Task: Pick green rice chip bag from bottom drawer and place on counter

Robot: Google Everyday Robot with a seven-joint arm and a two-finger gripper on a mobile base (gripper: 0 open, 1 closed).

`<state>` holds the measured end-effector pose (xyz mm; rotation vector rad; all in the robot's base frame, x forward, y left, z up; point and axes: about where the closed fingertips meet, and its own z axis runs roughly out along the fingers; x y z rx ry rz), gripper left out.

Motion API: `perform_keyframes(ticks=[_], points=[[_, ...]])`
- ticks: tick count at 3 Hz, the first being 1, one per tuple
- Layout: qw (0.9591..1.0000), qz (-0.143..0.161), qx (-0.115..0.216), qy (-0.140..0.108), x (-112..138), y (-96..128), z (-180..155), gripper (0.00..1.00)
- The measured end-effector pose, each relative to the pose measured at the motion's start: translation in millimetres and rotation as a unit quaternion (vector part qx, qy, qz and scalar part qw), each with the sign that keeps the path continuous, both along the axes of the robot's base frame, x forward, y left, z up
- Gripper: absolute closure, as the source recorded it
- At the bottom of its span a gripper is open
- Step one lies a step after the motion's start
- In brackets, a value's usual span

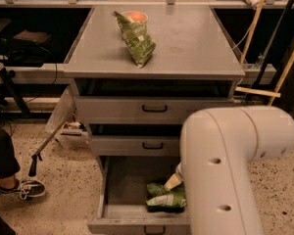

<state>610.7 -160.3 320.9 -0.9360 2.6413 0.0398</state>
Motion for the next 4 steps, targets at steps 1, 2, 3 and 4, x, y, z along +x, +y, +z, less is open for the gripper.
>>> perform_keyframes(ticks=[1,2,3,4], points=[[0.9997,0.024,-0.006,0.000,5,-10,-13,0.00],[0.9997,0.024,-0.006,0.000,6,-10,-12,0.00],[0.9992,0.038,0.012,0.004,-2,0,-22,0.00],[0.9950,-0.005,0.080,0.058,-33,5,-71,0.00]])
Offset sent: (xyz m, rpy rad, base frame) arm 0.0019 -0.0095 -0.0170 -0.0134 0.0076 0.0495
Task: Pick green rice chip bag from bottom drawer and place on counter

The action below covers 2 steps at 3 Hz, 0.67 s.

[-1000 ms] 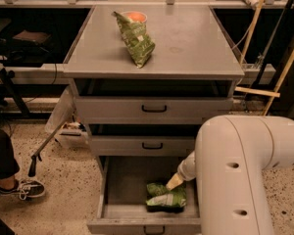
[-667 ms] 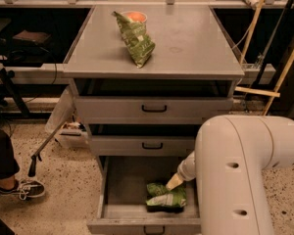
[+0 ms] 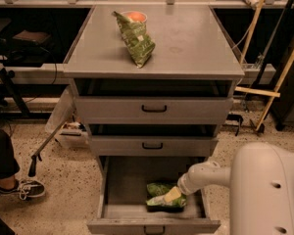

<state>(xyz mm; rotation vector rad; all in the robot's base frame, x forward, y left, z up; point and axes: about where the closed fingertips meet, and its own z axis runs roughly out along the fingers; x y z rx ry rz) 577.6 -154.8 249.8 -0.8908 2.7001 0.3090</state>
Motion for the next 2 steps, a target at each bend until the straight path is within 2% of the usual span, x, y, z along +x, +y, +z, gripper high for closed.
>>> perform_keyframes(ticks=[1,2], points=[[0.9886,-0.066,0.114,0.074,-40,13,-47,0.00],[0.9738,-0.096,0.182,0.097,-53,20,-57,0.00]])
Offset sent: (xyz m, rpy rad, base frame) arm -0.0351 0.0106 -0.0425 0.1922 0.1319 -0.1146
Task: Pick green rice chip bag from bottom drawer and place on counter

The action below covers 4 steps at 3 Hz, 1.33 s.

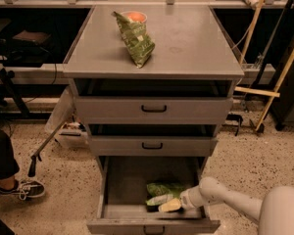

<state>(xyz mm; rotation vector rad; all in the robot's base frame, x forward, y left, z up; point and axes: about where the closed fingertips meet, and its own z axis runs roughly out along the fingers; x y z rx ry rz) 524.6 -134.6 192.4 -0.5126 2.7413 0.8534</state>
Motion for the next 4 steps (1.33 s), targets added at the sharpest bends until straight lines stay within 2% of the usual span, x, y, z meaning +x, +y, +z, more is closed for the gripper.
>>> perform_keyframes(ticks=[1,2,3,4], points=[[1.0000,0.000,0.000,0.000,0,0,0,0.00],[0.9993,0.001,-0.008,-0.037,13,13,10,0.00],[0.9959,-0.003,-0.032,-0.085,15,24,26,0.00],[0.9944,-0.021,-0.024,-0.101,15,33,28,0.00]])
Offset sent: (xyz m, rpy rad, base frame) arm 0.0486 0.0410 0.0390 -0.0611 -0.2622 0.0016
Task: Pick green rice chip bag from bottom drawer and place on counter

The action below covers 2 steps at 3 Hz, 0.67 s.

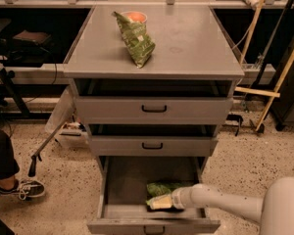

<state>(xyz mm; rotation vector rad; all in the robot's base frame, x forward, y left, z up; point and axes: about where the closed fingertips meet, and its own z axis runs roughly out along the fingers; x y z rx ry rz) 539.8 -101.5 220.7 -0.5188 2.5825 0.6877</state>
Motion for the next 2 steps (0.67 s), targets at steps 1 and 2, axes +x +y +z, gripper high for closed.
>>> perform_keyframes(ticks=[1,2], points=[[0.9998,0.010,-0.012,0.013,-5,0,-10,0.00],[0.9986,-0.014,-0.046,0.022,6,-1,-40,0.00]])
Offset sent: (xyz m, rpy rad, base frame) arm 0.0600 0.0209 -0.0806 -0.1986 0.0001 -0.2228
